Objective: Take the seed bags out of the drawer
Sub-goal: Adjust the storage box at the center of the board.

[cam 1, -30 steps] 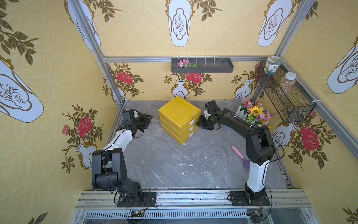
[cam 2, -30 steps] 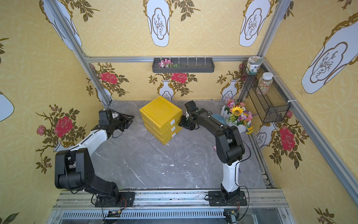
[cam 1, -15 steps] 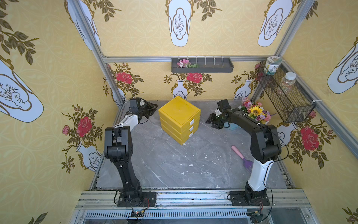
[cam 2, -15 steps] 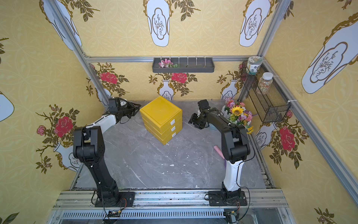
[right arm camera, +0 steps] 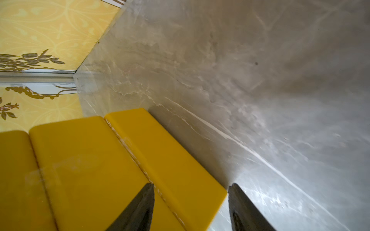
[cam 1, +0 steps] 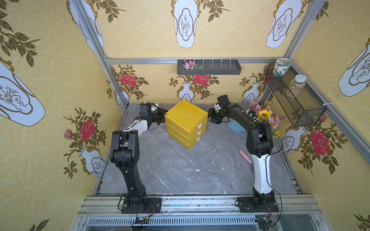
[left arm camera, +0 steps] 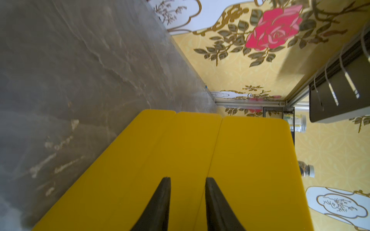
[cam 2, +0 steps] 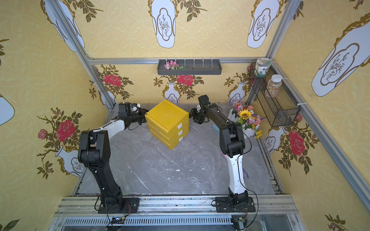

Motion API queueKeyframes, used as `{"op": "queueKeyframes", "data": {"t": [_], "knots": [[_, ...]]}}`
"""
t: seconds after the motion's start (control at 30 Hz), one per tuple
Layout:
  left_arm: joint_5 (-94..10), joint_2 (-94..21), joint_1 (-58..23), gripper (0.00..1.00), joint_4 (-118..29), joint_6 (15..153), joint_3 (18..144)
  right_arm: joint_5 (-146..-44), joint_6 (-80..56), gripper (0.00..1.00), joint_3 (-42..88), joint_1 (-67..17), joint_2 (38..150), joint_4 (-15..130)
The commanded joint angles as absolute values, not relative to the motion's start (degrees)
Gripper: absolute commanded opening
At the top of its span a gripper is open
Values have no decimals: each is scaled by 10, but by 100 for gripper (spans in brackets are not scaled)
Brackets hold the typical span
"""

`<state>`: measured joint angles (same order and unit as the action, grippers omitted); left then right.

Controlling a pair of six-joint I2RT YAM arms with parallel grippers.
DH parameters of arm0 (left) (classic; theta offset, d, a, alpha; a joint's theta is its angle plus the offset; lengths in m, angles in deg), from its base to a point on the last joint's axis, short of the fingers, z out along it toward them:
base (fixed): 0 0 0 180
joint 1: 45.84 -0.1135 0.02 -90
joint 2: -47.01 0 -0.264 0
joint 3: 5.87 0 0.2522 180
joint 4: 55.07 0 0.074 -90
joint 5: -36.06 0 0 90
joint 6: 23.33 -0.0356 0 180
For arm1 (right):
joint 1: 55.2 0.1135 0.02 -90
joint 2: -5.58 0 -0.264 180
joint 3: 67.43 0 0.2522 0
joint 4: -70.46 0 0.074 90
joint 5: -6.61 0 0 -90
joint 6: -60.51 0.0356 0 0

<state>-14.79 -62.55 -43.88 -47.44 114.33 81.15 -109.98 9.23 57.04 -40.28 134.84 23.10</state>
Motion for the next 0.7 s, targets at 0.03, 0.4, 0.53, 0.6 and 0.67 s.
{"op": "queueKeyframes", "data": {"t": [0.03, 0.4, 0.53, 0.6, 0.67], "knots": [[-144, -569, -419, 34, -531, 1172, 724, -1131, 77, 63, 593, -400, 1367, 211], [-200, -398, -382, 34, -530, 1214, 556, -1149, 80, 62, 617, -374, 1388, 213], [-227, -341, -382, 36, -476, 1202, 540, -1143, 88, 63, 655, -371, 1402, 200], [-250, -324, -383, 39, -440, 1193, 555, -1132, 91, 64, 671, -378, 1404, 190], [-266, -317, -386, 41, -404, 1185, 582, -1123, 96, 64, 677, -392, 1398, 185]]}}
